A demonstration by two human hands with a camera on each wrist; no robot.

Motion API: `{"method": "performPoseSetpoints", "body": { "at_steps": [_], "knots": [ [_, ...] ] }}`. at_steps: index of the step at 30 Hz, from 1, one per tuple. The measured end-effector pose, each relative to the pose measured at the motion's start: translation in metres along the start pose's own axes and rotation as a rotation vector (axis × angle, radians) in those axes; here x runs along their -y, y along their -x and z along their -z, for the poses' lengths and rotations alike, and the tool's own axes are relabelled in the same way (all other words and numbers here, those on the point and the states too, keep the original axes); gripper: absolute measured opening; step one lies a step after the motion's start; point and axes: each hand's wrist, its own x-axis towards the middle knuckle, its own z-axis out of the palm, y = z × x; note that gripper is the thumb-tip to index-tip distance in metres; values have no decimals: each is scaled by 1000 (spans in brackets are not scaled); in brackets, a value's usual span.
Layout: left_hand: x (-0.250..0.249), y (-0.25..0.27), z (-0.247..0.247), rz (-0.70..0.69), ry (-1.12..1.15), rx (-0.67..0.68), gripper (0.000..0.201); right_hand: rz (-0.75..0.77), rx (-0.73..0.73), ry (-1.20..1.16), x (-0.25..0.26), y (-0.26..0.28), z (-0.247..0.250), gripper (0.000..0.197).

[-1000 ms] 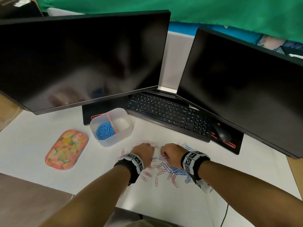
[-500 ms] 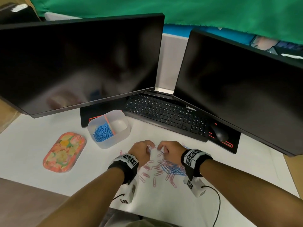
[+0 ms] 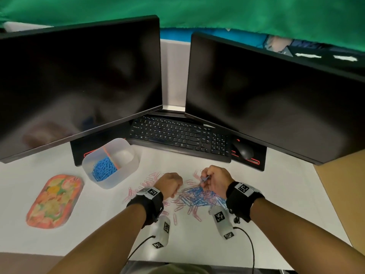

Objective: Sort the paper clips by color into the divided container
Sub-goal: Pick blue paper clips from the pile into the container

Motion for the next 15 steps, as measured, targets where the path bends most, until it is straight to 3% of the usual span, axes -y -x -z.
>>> {"method": "performPoseSetpoints", "body": {
  "at_steps": [2,6,10,15],
  "knots": [
    [2,0,-8,-111,-290,-24,10,-41,-32,-63,-9,4,8,26],
    [12,3,-19,-305,-851,96,16,-61,-74,-68,-24,12,20,25],
    [22,3,-22,-385,-950,74,15,29,-109,123,-24,24,27,29],
    [19,0,-17,-356,-953,82,11,221,-68,864,-33,27,16,24]
  ]
}}
